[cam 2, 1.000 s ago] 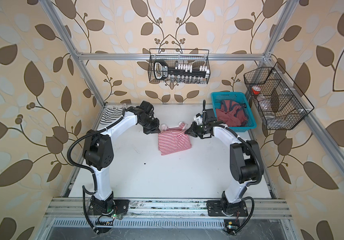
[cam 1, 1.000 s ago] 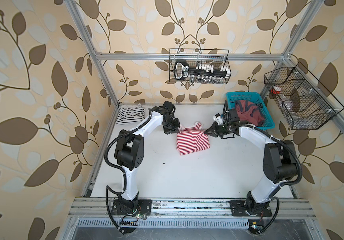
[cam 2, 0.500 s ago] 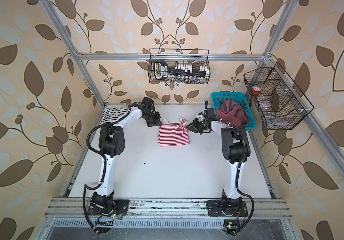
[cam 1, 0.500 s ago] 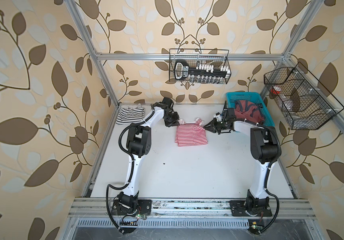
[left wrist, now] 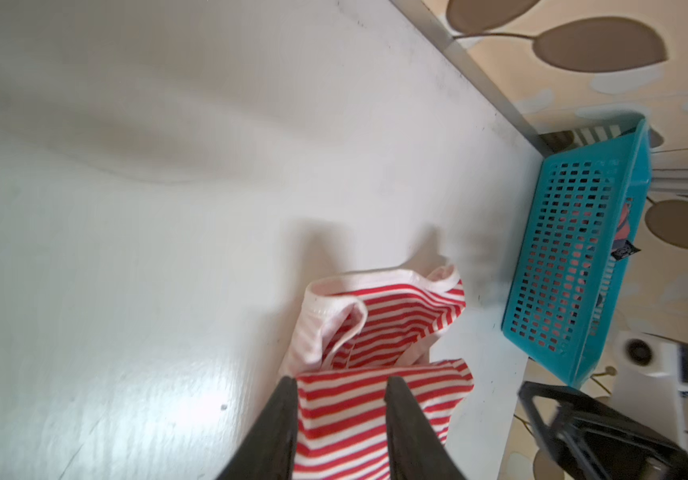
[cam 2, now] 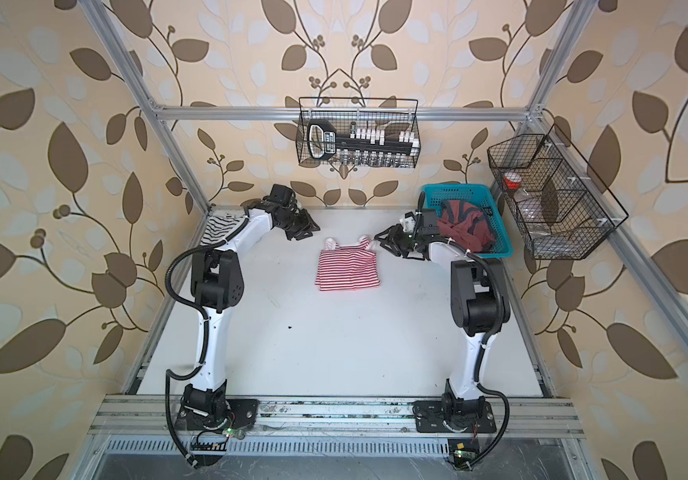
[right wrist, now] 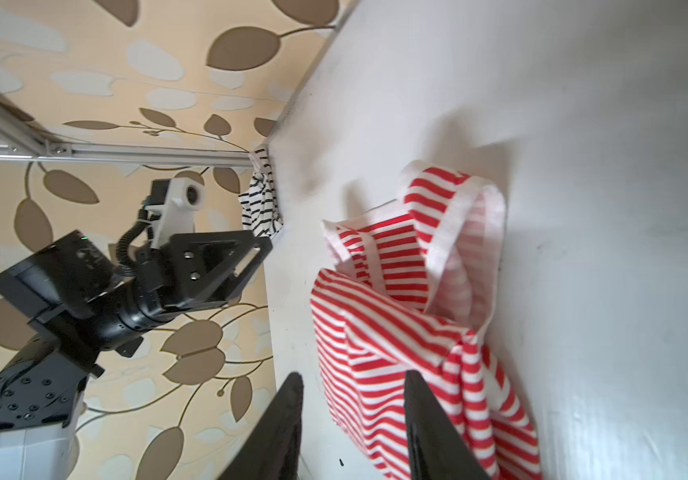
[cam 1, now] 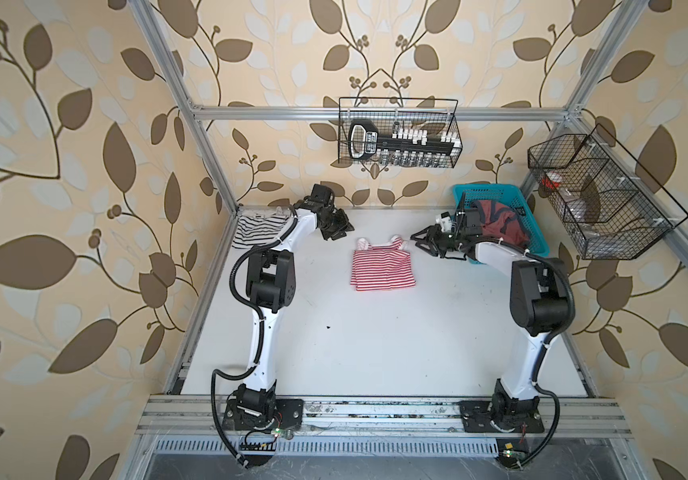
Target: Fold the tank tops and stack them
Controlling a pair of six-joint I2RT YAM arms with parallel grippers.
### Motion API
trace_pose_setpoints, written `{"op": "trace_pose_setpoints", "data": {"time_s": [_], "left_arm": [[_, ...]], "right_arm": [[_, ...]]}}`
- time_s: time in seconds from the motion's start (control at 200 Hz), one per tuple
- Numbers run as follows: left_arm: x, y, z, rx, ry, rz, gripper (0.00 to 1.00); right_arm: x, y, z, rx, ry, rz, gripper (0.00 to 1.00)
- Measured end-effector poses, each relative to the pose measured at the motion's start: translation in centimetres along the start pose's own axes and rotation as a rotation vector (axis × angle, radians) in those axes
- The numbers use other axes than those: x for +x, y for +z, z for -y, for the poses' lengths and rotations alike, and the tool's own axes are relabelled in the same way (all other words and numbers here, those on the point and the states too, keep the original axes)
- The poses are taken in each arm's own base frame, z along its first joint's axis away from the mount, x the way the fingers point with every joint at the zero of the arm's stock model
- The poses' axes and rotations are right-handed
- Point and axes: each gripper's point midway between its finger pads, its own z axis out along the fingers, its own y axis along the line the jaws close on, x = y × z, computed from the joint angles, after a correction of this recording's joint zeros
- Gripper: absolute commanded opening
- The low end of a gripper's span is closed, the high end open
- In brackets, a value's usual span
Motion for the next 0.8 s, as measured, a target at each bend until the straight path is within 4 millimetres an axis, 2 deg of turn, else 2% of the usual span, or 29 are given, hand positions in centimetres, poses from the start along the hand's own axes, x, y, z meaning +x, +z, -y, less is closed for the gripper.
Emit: {"op": "trace_pose_setpoints", "data": {"time_s": [0.095, 0.195, 0.33, 0.415, 0.495, 0.635, 0.685, 0.8], "left_arm": [[2.8, -1.1, 0.2, -0.011, -0.004, -0.026, 0.19], [5.8, -1.4, 1.9, 0.011, 0.027, -0.056, 0.13], [9.5, 0.1, 4.2, 0.053, 0.068, -0.119, 0.09], [11.2, 1.4, 4.9, 0.072, 0.074, -0.165, 0.08], [11.5, 2.5, 4.4, 0.071, 0.07, -0.18, 0.08], [10.7, 4.8, 2.1, 0.037, 0.034, -0.192, 0.12], [10.2, 5.5, 1.2, 0.023, 0.013, -0.197, 0.13], [8.6, 6.8, 0.8, 0.027, 0.005, -0.179, 0.13]], "right_arm": [[1.2, -1.0, -2.6, -0.021, -0.086, -0.001, 0.22], [3.3, -0.3, -3.7, -0.032, -0.132, -0.049, 0.11], [6.4, 2.3, -3.0, -0.033, -0.128, -0.147, 0.08], [7.5, 4.2, -1.5, -0.036, -0.103, -0.196, 0.08], [8.2, 5.6, 0.4, -0.025, -0.063, -0.23, 0.08], [8.5, 7.3, 3.4, -0.004, 0.005, -0.264, 0.09], [8.1, 7.8, 3.9, -0.017, 0.032, -0.266, 0.1], [5.7, 8.7, 4.3, -0.061, 0.055, -0.226, 0.12]]}}
